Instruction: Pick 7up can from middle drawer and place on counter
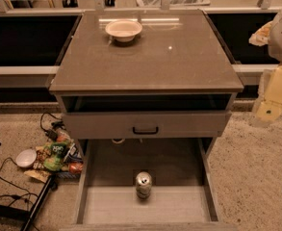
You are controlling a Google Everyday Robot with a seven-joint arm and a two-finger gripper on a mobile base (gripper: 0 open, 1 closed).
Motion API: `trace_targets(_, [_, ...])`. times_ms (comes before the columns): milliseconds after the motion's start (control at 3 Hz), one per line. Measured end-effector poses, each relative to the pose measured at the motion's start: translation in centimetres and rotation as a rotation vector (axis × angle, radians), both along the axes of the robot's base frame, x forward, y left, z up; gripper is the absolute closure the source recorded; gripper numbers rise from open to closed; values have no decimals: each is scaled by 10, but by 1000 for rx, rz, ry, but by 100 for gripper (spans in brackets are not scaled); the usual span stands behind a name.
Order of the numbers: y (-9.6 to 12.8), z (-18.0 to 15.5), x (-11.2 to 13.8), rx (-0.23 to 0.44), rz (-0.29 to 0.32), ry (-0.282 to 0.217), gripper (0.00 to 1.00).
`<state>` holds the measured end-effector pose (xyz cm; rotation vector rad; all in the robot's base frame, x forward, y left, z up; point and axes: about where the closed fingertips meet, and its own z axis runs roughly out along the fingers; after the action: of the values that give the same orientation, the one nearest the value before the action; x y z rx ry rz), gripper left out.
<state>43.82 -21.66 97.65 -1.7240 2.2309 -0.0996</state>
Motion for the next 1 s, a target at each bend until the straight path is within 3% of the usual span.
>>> trace_targets(333, [0,0,0,1,0,0,0])
trace_targets(667, [-1,-7,2,42,-4,-7,0])
trace_targets(1000, [-2,-60,3,168,29,15,0])
